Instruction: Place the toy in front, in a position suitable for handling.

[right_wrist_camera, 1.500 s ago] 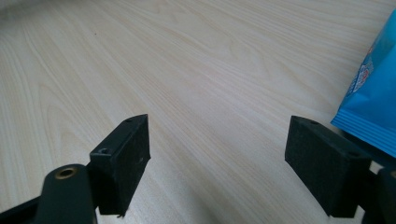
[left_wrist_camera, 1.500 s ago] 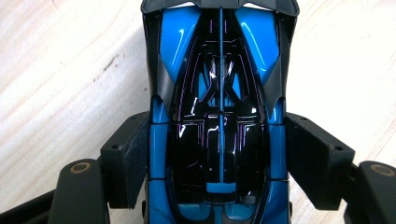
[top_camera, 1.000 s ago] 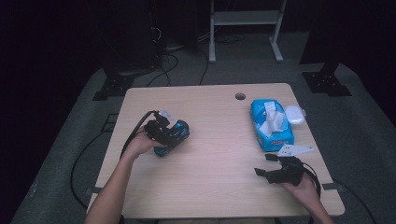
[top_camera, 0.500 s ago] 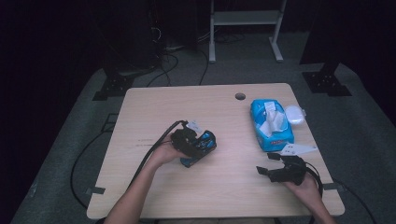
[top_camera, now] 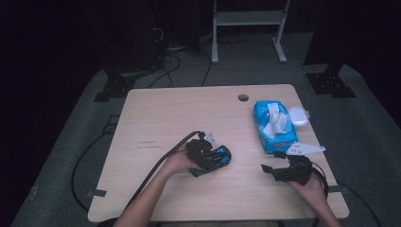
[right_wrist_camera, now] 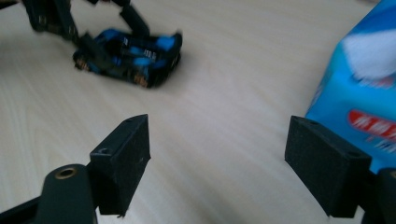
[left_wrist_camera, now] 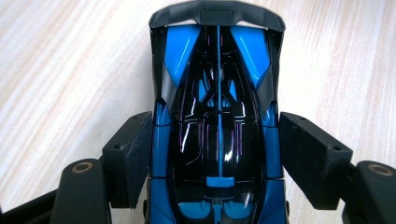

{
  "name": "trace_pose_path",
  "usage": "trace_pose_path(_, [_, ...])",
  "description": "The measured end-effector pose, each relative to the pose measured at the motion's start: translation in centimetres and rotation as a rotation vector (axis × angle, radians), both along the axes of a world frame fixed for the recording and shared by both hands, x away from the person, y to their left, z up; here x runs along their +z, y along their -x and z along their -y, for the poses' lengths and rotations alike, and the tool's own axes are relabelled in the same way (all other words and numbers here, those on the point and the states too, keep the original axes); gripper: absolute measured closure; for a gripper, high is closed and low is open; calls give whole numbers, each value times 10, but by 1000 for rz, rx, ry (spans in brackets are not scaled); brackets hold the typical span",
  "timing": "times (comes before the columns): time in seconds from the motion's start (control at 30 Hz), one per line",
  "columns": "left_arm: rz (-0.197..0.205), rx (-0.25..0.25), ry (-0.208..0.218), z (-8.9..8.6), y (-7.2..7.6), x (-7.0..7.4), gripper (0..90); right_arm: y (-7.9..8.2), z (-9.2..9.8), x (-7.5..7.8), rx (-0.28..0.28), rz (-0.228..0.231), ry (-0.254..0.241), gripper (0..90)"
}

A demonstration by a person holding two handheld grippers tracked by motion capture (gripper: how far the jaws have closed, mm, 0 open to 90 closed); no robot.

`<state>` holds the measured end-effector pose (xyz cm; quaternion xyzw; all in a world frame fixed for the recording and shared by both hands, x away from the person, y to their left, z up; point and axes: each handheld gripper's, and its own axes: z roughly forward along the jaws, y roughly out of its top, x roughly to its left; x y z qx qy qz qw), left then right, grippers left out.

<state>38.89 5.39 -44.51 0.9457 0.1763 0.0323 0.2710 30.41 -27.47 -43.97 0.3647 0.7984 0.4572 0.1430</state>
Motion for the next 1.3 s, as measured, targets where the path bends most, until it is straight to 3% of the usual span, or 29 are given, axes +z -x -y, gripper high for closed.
trace_pose_path(0.17, [12,-2,-2,1,1,0,287,-15,6,25,-109,76,35,220])
trace_pose_path(0.3, [25,-4,9,1,2,-1,285,-41,12,41,-211,168,102,226])
trace_pose_path(0.47, [17,-5,39,-1,2,0,254,-85,13,41,-265,145,149,239])
trace_pose_path(0.67, [64,-23,66,-8,10,14,188,-119,14,22,-329,92,217,343])
trace_pose_path(0.77, [76,-18,93,-13,15,19,174,-124,16,16,-350,74,206,457])
trace_pose_path(0.9, [122,2,139,-21,22,21,175,-125,21,15,-374,66,179,737])
trace_pose_path(0.97, [153,17,167,-28,24,20,165,-123,22,17,-376,61,164,798])
trace_pose_path(1.13, [183,58,199,-45,28,10,126,-111,22,31,-326,98,160,834])
trace_pose_path(1.3, [191,75,180,-54,31,2,111,-92,25,54,-283,155,113,836])
